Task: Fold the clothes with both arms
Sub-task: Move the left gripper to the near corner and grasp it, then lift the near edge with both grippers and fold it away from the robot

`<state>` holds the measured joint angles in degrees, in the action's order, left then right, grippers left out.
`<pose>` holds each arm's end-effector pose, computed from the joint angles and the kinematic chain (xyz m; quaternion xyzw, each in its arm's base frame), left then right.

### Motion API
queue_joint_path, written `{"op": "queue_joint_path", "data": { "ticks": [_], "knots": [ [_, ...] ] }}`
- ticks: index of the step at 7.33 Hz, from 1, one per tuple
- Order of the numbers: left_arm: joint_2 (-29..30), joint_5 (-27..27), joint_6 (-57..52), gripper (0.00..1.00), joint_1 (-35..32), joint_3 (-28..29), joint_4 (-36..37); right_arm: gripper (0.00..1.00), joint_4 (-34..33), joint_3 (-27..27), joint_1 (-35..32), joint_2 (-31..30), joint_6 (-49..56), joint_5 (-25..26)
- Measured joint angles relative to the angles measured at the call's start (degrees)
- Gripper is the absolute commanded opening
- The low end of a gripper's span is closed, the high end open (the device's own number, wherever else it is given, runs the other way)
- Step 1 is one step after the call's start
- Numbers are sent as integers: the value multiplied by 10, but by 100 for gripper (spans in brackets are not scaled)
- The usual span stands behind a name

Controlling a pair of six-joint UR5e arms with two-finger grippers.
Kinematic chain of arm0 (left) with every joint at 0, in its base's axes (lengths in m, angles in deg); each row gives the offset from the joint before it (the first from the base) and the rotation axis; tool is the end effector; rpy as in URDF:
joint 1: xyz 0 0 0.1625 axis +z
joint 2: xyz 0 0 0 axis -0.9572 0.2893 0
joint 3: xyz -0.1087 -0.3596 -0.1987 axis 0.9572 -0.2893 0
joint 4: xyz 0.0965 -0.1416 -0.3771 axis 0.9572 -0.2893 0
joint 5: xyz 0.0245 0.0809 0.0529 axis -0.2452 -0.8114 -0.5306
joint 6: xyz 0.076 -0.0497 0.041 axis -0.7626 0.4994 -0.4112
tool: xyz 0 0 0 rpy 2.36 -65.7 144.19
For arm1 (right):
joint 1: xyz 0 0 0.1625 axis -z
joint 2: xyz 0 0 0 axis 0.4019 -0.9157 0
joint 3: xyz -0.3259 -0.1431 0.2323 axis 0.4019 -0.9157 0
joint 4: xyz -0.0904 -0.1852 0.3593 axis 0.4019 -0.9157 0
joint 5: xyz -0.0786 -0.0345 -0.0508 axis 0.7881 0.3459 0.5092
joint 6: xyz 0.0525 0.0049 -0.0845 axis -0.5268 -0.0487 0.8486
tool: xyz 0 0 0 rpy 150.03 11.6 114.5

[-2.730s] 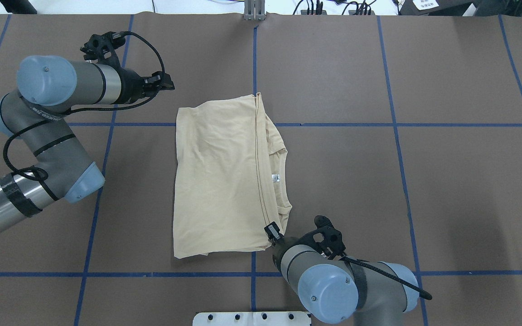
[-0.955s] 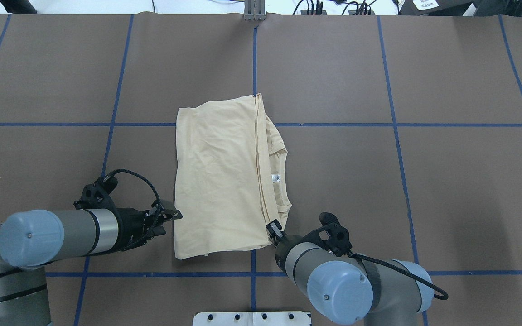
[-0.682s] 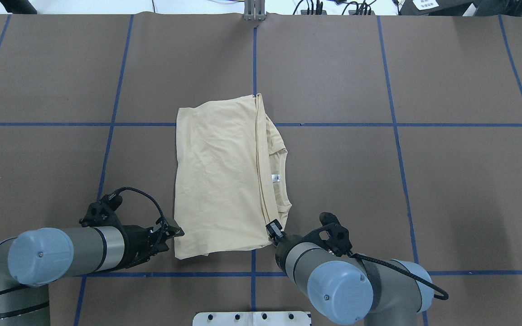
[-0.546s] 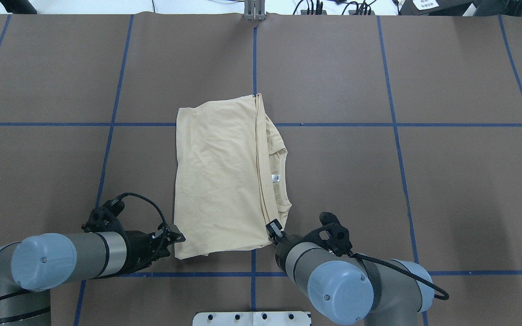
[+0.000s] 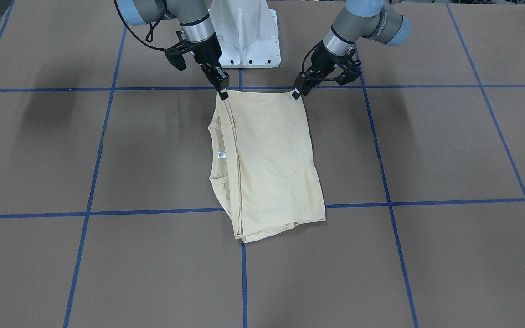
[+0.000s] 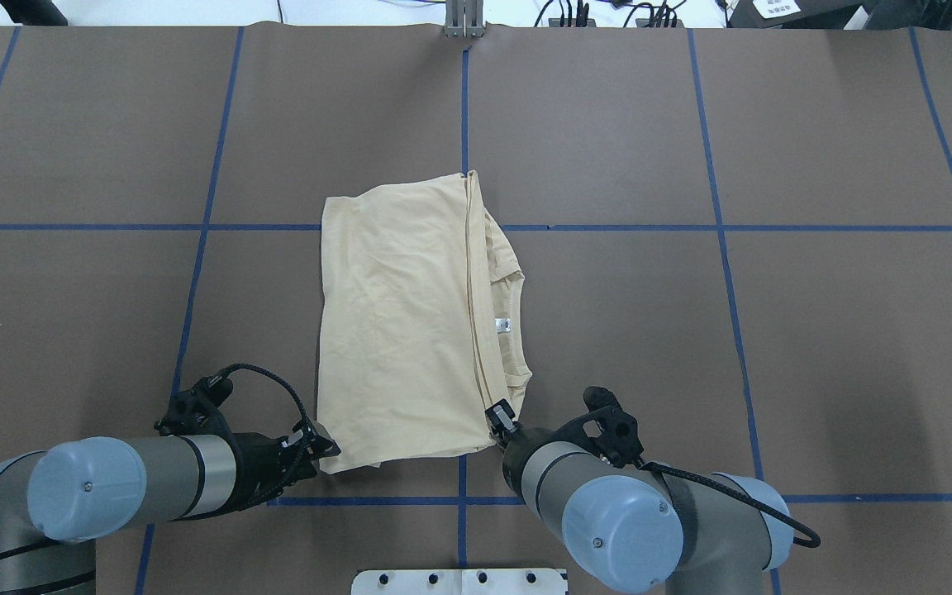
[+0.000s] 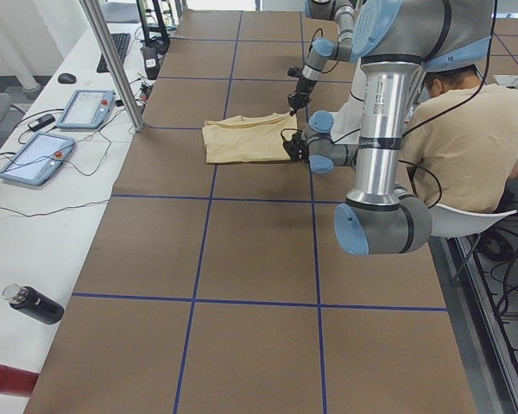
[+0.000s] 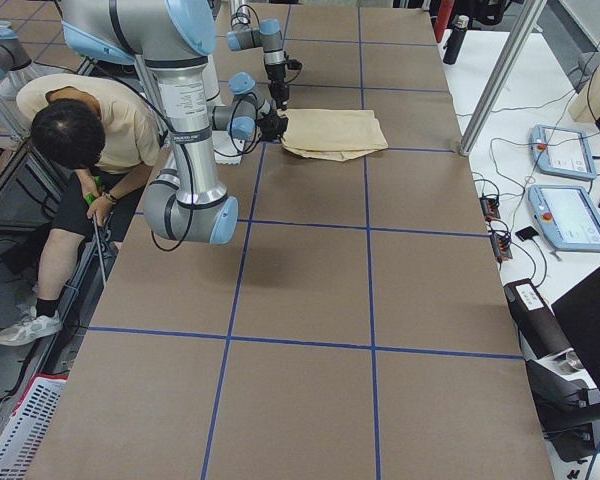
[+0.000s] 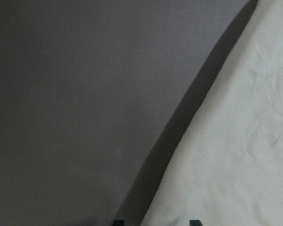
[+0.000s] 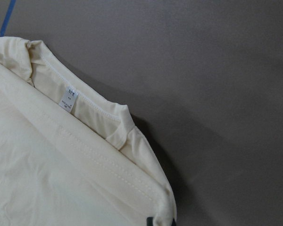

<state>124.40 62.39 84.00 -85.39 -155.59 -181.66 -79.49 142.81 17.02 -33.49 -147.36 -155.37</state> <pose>0.4895 -0.2398 0.3545 -0.1015 0.5617 -0.2935 0.7669 -0.5661 -0.2265 0.2461 -0.0828 -0.5049 0.4696 0.7195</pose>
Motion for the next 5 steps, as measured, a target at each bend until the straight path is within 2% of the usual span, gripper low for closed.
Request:
{"op": "queue_joint_path", "data": {
  "ticks": [1,2,5],
  "knots": [
    [0,0,1,5,2,0,0,0,0,0,0,0,0,0],
    [-1,0,1,0,3,0,0,0,0,0,0,0,0,0],
    [-1,3,0,0,4,-2,0,0,0,0,0,0,0,0]
  ]
}}
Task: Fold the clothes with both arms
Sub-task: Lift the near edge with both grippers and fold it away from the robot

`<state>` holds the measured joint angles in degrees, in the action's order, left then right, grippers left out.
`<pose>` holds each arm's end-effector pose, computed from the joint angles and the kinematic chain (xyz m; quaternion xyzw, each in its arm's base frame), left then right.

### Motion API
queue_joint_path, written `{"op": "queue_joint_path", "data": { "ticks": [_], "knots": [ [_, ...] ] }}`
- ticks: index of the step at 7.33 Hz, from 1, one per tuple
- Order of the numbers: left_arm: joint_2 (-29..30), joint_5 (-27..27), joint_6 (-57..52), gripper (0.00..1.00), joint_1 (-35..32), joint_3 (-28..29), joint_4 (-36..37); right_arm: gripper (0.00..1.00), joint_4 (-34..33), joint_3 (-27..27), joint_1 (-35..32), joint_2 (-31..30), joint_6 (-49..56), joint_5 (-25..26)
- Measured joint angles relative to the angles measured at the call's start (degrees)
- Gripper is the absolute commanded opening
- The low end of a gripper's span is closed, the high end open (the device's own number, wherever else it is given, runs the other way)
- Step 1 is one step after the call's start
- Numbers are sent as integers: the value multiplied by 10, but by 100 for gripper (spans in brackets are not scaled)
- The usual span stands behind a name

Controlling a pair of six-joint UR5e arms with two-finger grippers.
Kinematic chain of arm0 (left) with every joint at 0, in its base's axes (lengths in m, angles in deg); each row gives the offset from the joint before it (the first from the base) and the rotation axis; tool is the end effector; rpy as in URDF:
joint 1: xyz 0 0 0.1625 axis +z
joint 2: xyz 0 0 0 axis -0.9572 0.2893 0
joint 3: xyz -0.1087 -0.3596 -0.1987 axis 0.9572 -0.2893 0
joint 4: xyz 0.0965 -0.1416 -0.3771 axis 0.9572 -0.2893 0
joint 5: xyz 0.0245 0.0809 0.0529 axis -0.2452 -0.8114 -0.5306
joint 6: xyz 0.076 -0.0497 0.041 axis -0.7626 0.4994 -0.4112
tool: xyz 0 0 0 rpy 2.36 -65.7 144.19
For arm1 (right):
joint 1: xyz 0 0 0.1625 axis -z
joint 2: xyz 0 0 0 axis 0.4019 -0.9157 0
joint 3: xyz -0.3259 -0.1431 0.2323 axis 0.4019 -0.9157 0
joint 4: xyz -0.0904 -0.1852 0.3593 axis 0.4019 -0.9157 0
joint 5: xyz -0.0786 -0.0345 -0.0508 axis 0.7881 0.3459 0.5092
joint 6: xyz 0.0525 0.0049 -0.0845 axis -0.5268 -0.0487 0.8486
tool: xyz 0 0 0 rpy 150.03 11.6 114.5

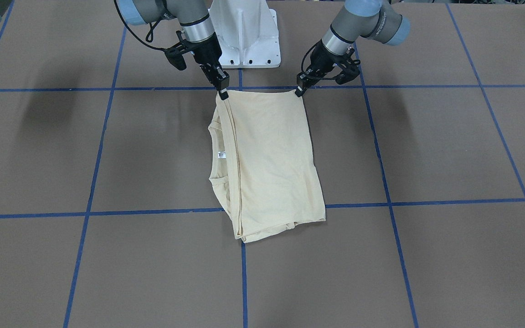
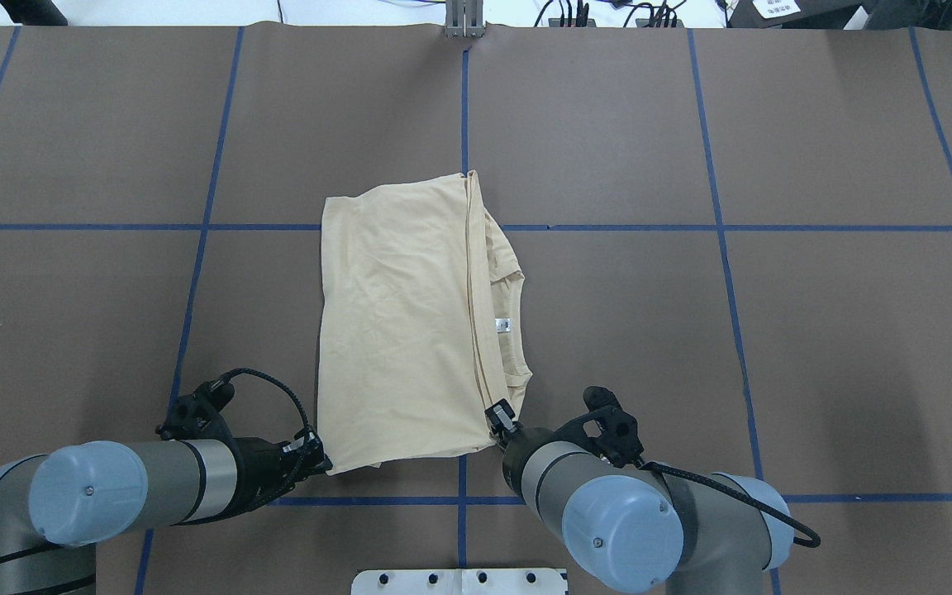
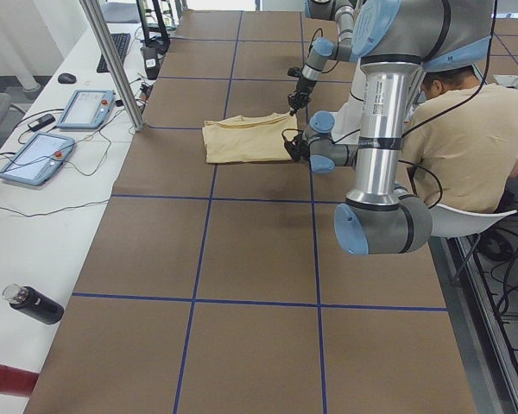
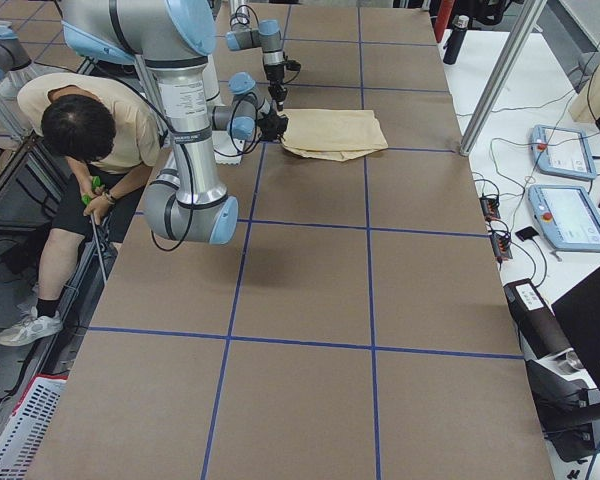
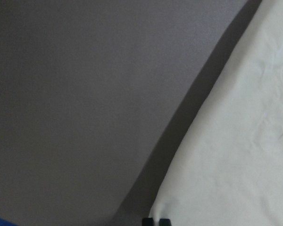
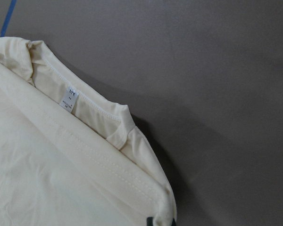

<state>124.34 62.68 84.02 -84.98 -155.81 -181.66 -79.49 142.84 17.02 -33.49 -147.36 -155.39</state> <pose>0.4902 -0.2356 0.3532 -0.1058 0.5621 -0.2892 0.7676 -0.5659 -0.2264 0.2459 -0.0831 -0.5051 0.4695 0.7195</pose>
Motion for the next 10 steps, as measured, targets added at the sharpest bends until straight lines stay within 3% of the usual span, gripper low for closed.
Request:
{"op": "queue_joint_path", "data": {
  "ticks": [2,6,8,10],
  "knots": [
    [-1,3,-1,0,1,-21,0,0,-2,5,0,-1,0,0],
    [-25,40,18,0,-5,-128,14,0,-100,106,-17,-1,-2,-40],
    [-18,59,-14,0,-62,-125,24,0,-114,65,-103,49,6,-117],
    [9,91,-51,0,-130,-86,27,0,-112,-23,-165,117,21,-160]
  ]
}}
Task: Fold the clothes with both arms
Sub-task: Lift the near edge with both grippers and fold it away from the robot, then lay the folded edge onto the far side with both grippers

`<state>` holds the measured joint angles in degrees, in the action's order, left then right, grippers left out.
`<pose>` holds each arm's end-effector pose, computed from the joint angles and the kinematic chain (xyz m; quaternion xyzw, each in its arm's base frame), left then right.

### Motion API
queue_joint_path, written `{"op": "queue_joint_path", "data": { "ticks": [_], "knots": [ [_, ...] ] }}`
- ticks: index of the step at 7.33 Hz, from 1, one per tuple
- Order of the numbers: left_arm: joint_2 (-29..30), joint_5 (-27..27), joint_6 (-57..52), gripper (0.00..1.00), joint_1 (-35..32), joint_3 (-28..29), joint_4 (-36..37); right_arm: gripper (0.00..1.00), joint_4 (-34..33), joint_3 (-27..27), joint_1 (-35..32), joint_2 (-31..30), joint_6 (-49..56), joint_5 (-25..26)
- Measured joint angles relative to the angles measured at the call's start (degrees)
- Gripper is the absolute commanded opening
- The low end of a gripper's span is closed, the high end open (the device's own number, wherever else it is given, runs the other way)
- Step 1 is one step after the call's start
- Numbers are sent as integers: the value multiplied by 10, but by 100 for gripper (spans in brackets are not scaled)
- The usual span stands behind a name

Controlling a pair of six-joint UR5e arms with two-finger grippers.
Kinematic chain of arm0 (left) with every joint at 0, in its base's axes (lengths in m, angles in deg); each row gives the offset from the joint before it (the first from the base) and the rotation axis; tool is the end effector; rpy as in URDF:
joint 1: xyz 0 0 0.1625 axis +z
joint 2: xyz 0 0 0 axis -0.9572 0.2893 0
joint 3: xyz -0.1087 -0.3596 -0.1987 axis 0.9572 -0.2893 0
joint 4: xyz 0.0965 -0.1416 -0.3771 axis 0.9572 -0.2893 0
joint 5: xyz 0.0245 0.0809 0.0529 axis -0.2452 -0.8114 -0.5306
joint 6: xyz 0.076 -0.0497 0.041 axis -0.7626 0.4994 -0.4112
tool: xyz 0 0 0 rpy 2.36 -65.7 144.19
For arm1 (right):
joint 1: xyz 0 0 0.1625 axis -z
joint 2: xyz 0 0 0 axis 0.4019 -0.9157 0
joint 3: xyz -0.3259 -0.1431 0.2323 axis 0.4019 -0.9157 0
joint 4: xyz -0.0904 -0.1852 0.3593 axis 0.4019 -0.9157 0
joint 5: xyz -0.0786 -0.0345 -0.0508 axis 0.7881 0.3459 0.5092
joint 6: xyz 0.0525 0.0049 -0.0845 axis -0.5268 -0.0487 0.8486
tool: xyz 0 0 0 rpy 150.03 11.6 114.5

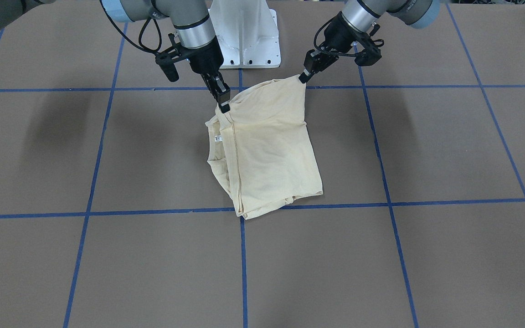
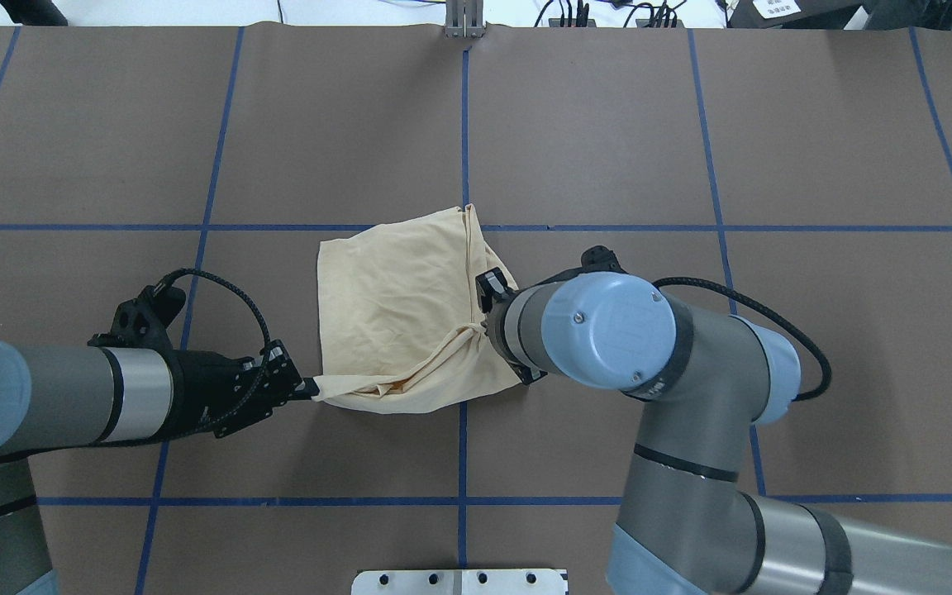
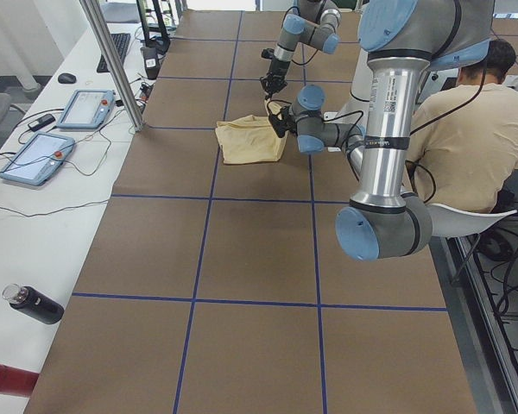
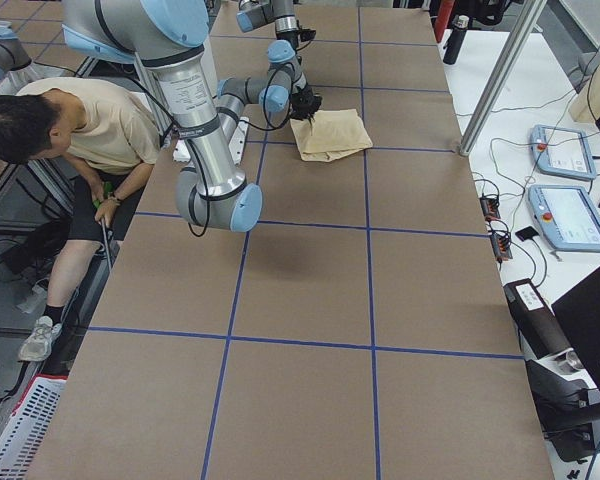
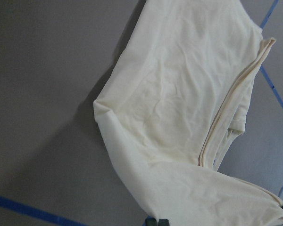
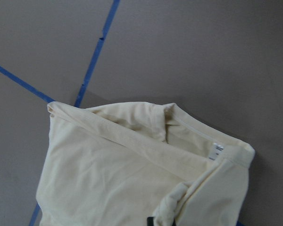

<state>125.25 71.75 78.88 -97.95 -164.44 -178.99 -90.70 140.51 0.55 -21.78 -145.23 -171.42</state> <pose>0.3983 -0.3102 0.2811 -0.0778 0.6167 -0.2794 0.7318 -0.5191 -0.3650 0.1664 -0.1159 -0.4759 0.5077 0.7087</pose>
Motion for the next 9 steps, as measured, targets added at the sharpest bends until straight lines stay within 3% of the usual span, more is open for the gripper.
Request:
{"op": "queue_joint_path", "data": {
  "ticks": [4,7,9],
  "knots": [
    [113,9,-68,0,-103,160,-2,0,25,-172,-76,98,52,-51],
    [138,9,-108,0,-137,221,-8,0,87,-287,-97,146,74,-59],
    [155,7,-113,0,-140,254,-10,0,123,-332,-100,161,82,-59]
  ]
}}
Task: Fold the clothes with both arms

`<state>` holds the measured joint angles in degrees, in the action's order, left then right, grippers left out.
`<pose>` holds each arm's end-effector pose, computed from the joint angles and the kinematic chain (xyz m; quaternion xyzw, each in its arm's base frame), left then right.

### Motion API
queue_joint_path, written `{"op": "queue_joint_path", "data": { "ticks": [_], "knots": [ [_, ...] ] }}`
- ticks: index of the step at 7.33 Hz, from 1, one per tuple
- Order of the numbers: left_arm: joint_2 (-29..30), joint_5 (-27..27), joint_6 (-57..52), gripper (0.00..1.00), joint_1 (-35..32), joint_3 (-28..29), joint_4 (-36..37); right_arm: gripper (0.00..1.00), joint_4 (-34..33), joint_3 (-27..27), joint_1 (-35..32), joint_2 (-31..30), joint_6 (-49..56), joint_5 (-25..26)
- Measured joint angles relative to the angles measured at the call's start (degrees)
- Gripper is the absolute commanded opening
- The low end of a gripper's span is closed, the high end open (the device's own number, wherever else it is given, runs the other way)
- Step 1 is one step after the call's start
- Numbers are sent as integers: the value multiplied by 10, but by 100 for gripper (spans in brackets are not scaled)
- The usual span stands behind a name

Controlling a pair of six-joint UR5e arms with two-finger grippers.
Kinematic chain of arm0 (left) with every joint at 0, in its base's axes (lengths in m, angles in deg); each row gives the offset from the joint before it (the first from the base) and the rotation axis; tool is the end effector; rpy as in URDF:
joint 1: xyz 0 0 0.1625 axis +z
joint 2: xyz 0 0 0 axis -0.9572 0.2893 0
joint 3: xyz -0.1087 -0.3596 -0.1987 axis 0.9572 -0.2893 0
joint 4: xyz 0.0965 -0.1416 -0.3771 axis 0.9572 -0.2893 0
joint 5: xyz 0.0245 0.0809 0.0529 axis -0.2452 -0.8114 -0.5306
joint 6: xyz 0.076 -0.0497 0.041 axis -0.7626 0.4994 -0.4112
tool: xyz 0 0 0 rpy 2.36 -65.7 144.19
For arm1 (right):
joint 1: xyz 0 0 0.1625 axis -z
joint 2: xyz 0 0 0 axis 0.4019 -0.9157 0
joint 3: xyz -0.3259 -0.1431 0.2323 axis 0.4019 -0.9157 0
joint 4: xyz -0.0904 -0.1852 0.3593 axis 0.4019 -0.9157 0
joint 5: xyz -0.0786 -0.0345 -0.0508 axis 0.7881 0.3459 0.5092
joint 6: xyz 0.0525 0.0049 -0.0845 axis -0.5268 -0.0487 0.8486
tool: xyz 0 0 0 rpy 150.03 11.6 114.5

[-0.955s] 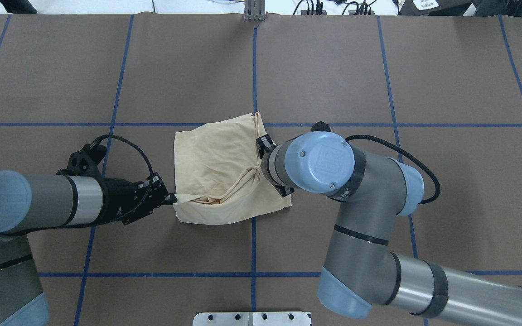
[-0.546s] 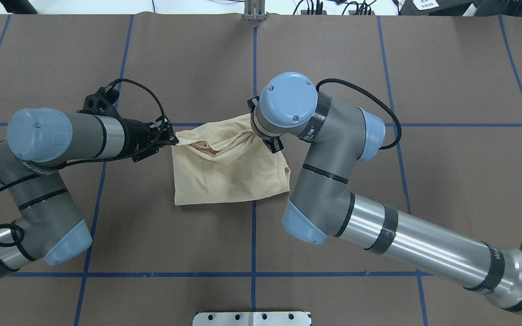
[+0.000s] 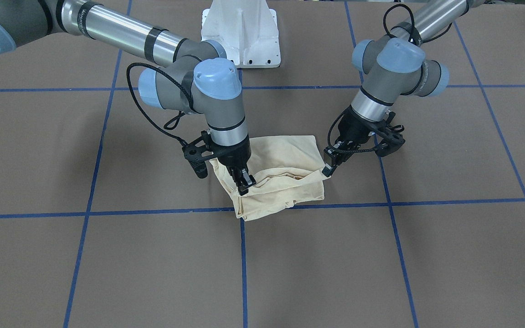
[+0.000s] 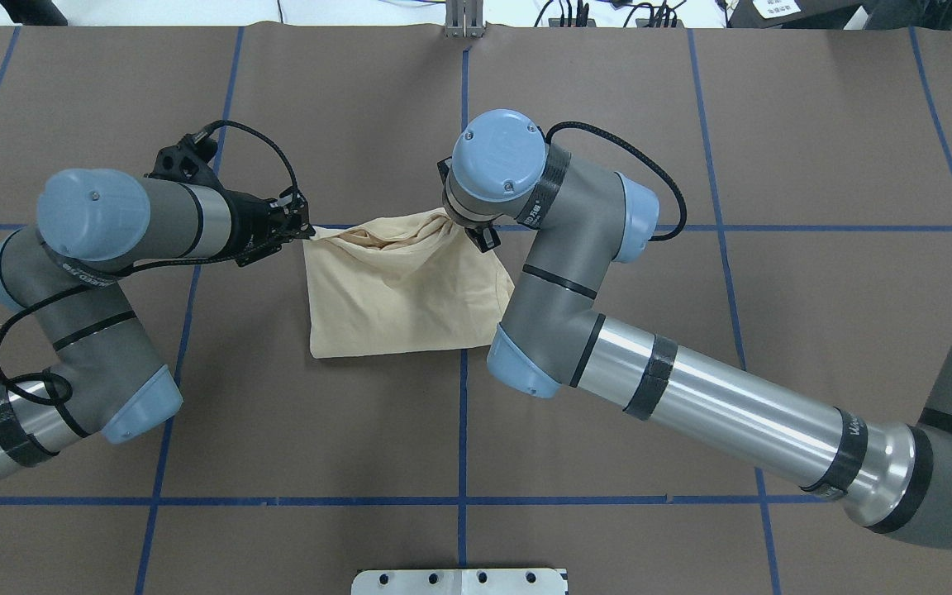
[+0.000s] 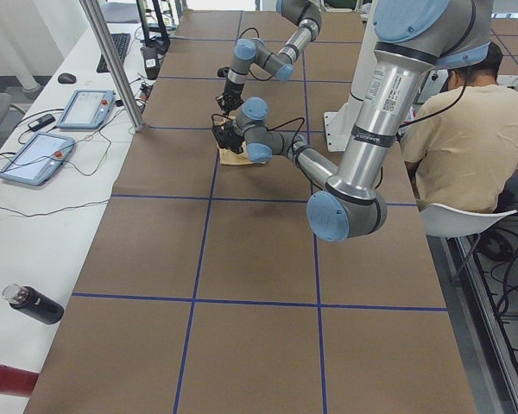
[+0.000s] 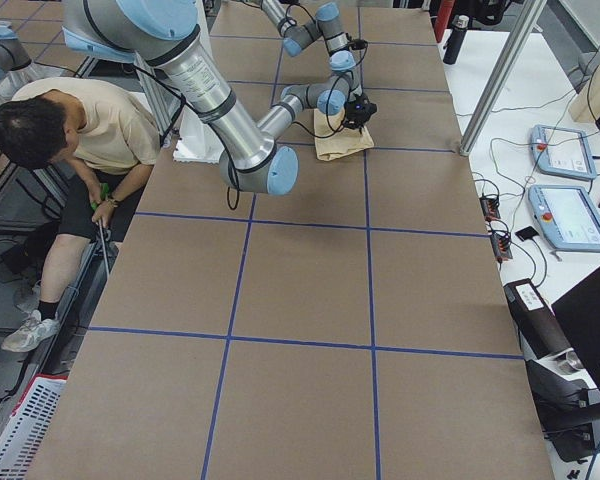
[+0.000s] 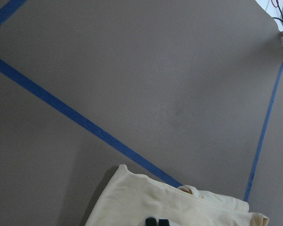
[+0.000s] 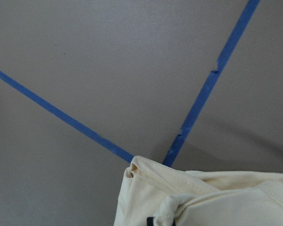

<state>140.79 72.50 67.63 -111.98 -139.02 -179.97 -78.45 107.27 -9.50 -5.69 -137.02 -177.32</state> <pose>0.4330 -0.4937 0.3283 0.0362 0.5595 -0.3192 0.7641 -0.5949 -0.5342 0.1809 -0.0825 -0.4469 0.5118 0.7291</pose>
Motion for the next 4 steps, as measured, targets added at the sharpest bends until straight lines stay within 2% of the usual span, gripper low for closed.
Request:
{"op": "queue_joint_path", "data": {
  "ticks": [1,2,3,4],
  "knots": [
    [13,-1,0,0,-1,21,-1,0,7,-9,-4,2,10,0],
    [25,-2,-1,15,-3,40,-1,2,10,-15,-8,2,16,-1],
    [36,-2,-6,27,-11,61,-2,90,16,-26,-16,6,21,-3],
    [47,-2,-17,33,-24,84,-9,100,27,-50,-29,19,31,-10]
  ]
}}
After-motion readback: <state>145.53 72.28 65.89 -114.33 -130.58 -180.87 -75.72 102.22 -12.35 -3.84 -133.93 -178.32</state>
